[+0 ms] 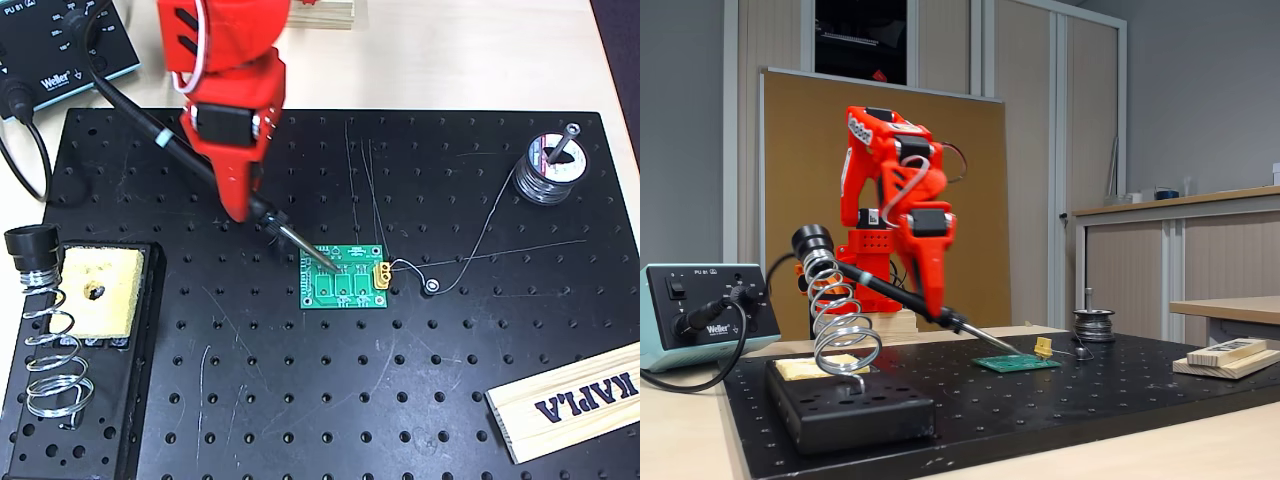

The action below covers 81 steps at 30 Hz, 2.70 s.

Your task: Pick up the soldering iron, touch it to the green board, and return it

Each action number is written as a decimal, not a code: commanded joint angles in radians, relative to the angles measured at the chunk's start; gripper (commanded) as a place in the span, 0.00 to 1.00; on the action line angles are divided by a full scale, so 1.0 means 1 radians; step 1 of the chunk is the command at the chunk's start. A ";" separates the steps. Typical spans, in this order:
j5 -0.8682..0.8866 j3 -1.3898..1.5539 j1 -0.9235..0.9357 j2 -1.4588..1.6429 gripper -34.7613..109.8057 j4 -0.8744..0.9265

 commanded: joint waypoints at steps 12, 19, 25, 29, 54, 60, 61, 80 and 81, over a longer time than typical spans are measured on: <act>0.123 -0.006 0.322 0.443 0.24 0.261; 0.124 -0.183 0.489 0.468 0.24 0.433; 0.058 -0.321 0.577 0.342 0.24 0.469; -0.106 -0.382 0.620 0.255 0.24 0.448; -0.160 -0.698 0.546 0.021 0.24 0.469; -0.146 -0.742 0.526 -0.044 0.24 0.462; -0.143 -0.744 0.526 -0.048 0.24 0.460; -0.172 -0.712 0.592 -0.023 0.24 0.454; -0.173 -0.712 0.595 -0.020 0.24 0.454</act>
